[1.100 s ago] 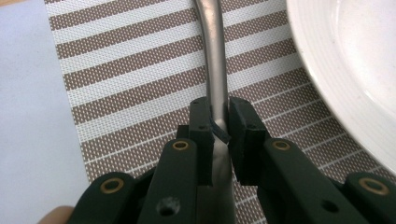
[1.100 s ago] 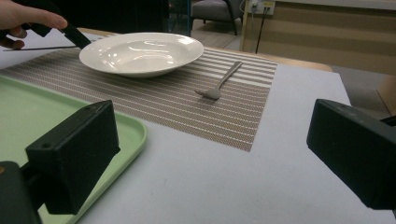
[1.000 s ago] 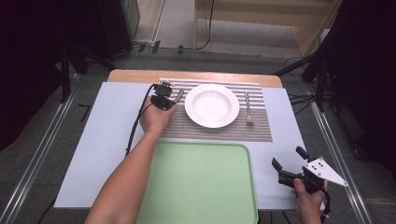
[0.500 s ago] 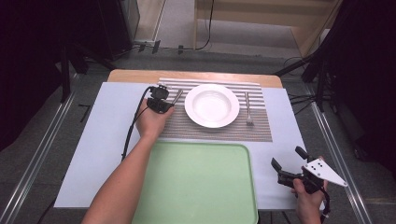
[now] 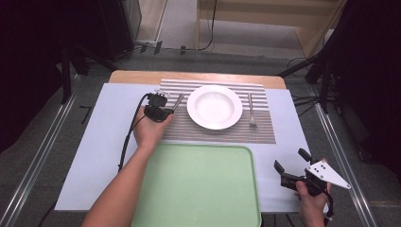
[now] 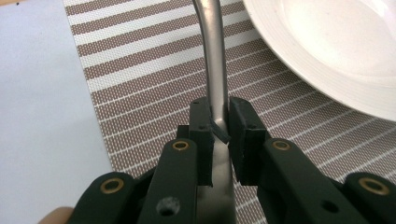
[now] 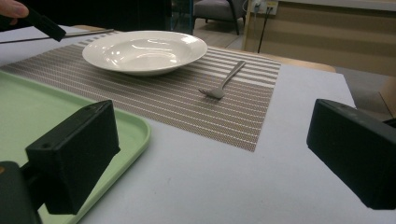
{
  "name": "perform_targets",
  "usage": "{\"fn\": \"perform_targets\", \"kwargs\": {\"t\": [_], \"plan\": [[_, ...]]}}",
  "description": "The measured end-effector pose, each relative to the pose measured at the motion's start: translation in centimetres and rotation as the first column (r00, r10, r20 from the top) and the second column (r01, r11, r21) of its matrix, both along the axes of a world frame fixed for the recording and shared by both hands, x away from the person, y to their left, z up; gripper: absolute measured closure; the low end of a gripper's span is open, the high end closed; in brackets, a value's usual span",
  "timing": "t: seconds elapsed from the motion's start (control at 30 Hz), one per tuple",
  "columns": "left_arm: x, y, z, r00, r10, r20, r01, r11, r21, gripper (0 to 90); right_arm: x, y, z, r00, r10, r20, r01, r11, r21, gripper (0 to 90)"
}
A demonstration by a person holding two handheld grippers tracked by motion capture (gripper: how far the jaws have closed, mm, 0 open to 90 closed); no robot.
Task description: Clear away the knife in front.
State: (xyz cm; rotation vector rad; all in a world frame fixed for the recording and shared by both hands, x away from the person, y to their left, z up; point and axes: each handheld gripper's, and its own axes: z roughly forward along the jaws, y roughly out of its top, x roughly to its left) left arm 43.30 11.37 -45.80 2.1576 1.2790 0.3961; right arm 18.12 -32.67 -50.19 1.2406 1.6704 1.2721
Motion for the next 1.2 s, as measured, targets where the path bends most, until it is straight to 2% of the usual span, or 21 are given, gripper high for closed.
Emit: {"fn": "perform_targets", "kwargs": {"t": [0.2,0.47,0.63,0.77,0.93,1.2], "plan": [[-1.5,0.4,-0.1,0.9999,-0.009,0.005,0.009,0.9998,-0.016,79.6,0.0,0.0,0.0,1.0,0.0,0.0,0.0,1.0,-0.004,1.0],[-3.3,0.5,-0.3,0.9993,-0.027,0.024,0.027,0.9996,-0.008,79.6,0.0,-0.1,0.0,1.0,-0.003,0.002,0.003,1.0,-0.001,1.0],[-4.5,0.8,-0.2,0.9985,-0.04,0.037,0.041,0.9989,-0.021,79.6,-0.1,-0.1,0.1,1.0,0.0,0.004,0.0,1.0,-0.006,1.0],[-5.8,1.0,-0.3,0.9976,-0.051,0.047,0.051,0.9986,-0.009,79.6,-0.1,0.0,0.1,1.0,0.003,0.005,-0.003,1.0,-0.005,1.0],[-6.7,1.4,-0.3,0.996,-0.062,0.064,0.062,0.998,-0.005,79.6,-0.1,0.0,0.1,1.0,0.003,0.003,-0.003,1.0,-0.004,1.0],[-8.6,2.1,-0.2,0.9949,-0.074,0.069,0.075,0.997,-0.019,79.6,-0.1,0.0,0.1,1.0,0.001,0.001,-0.001,1.0,-0.004,1.0]]}}
